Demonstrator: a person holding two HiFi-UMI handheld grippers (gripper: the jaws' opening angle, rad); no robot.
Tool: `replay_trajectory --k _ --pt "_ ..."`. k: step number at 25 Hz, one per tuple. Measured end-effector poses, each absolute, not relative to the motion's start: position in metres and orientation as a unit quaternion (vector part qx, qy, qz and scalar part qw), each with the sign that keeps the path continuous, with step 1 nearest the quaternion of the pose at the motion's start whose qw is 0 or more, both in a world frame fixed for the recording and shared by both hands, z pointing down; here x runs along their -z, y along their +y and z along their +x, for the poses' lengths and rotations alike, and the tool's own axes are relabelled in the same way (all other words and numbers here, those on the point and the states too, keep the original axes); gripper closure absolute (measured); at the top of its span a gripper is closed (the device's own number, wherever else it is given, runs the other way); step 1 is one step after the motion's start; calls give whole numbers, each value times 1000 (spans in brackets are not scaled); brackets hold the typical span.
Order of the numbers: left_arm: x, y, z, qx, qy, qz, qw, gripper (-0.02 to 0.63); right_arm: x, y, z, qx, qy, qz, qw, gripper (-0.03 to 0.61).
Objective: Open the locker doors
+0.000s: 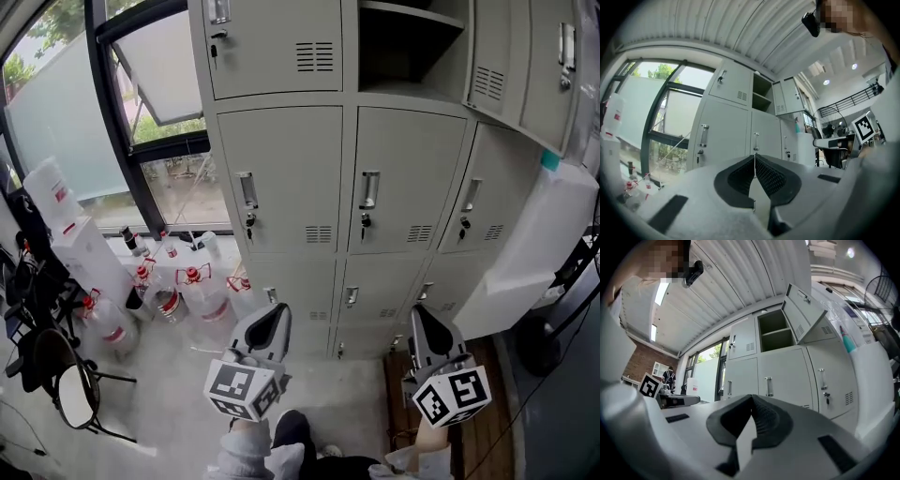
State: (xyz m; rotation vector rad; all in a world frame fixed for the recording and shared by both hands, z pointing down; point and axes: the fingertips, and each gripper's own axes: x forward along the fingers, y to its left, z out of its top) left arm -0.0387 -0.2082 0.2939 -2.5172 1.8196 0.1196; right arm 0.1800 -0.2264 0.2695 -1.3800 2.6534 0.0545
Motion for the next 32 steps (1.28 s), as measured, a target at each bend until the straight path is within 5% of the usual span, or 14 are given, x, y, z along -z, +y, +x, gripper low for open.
replay_trajectory --k 32 --pt "-341 -306 -225 -12 639 -767 -51 601 -320 -351 -90 48 929 -366 13 578"
